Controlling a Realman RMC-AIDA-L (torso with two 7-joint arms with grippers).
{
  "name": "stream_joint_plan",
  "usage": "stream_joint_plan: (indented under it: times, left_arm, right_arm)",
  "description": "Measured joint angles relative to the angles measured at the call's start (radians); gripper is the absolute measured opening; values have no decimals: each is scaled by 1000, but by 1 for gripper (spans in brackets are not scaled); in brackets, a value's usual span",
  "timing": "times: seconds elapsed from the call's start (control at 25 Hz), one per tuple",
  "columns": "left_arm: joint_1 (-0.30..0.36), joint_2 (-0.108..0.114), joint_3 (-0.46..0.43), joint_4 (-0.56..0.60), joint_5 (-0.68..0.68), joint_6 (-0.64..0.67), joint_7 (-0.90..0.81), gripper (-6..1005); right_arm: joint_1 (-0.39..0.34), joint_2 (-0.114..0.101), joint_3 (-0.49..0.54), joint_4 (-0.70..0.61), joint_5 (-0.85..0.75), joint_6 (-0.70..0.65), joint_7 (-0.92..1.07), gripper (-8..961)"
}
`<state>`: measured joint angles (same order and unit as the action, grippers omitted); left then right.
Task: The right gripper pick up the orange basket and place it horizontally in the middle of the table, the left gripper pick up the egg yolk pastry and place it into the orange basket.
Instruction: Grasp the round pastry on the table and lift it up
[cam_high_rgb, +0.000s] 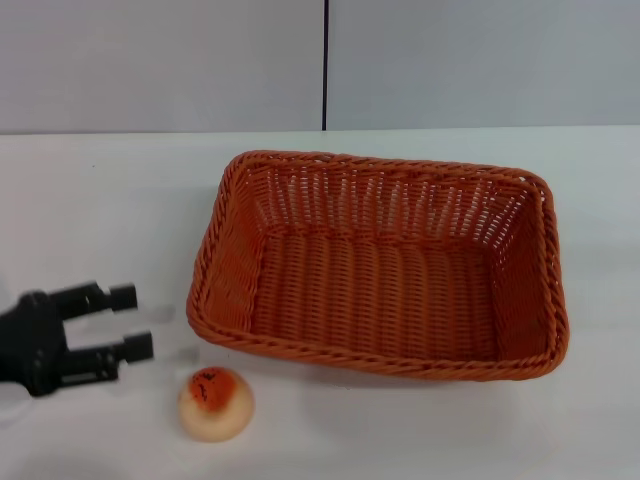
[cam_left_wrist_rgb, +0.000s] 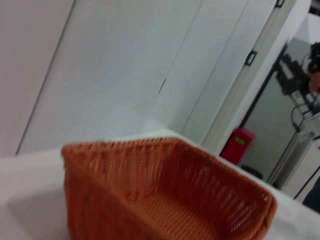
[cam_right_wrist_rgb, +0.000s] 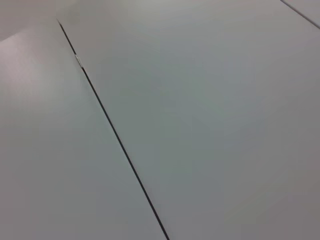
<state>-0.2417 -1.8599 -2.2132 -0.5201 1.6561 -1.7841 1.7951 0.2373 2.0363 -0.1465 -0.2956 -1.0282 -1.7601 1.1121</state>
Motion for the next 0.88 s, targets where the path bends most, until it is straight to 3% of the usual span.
stream_joint_plan:
  times: [0.04, 0.24, 0.36, 0.88]
  left_arm:
    - [5, -31, -43, 2, 93, 26, 5, 796]
    - [5, -61, -51, 6, 157, 56, 9, 786]
    - [5, -61, -51, 6, 157, 56, 9, 780]
    - [-1, -107, -43, 11, 223, 145, 9, 754]
  right_arm:
    - [1, 0, 1, 0, 0, 9, 0, 550]
    - [1, 1, -6, 1, -4, 18, 0, 549]
    - [1, 1, -9, 1, -6, 18, 0, 550]
    - [-4, 5, -22, 3, -9, -15, 0, 551]
